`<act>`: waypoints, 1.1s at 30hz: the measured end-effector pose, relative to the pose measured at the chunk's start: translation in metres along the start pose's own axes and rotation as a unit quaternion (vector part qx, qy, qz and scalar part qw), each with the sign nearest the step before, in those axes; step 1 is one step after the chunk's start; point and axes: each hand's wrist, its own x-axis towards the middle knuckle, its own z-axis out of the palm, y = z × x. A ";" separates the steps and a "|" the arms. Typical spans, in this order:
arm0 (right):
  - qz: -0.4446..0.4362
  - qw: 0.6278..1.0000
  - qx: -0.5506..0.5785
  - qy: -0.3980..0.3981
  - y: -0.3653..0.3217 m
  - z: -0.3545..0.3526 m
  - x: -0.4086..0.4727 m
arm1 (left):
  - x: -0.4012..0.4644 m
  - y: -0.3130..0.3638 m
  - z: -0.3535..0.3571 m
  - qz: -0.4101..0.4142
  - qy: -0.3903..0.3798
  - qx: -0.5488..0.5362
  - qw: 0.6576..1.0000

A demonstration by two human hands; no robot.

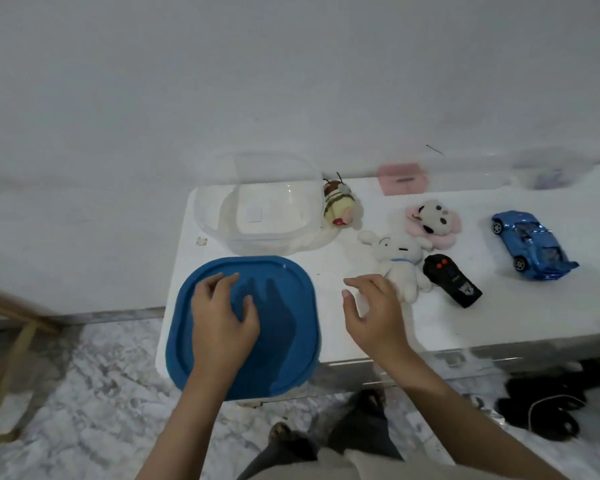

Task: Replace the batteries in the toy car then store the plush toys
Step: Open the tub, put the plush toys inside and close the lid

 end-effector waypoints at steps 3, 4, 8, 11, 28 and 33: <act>0.004 0.998 -0.004 0.065 0.019 -0.037 0.022 | 0.006 0.053 0.038 0.072 -0.054 -0.053 0.995; 0.020 0.997 -0.012 0.073 0.026 -0.051 0.029 | 0.008 0.069 0.052 0.089 -0.074 -0.063 0.991; 0.098 0.988 -0.116 0.002 0.073 -0.103 0.054 | 0.015 0.118 0.113 0.101 -0.167 -0.054 0.979; 0.151 0.971 -0.144 -0.119 0.102 -0.131 0.061 | 0.018 0.146 0.147 0.073 -0.229 -0.018 0.971; 0.138 0.979 0.040 -0.145 0.059 -0.152 0.096 | 0.024 0.156 0.105 0.076 -0.101 -0.182 0.975; 0.064 0.974 0.131 -0.172 -0.016 -0.113 0.140 | 0.075 0.140 0.030 0.072 0.033 -0.167 0.983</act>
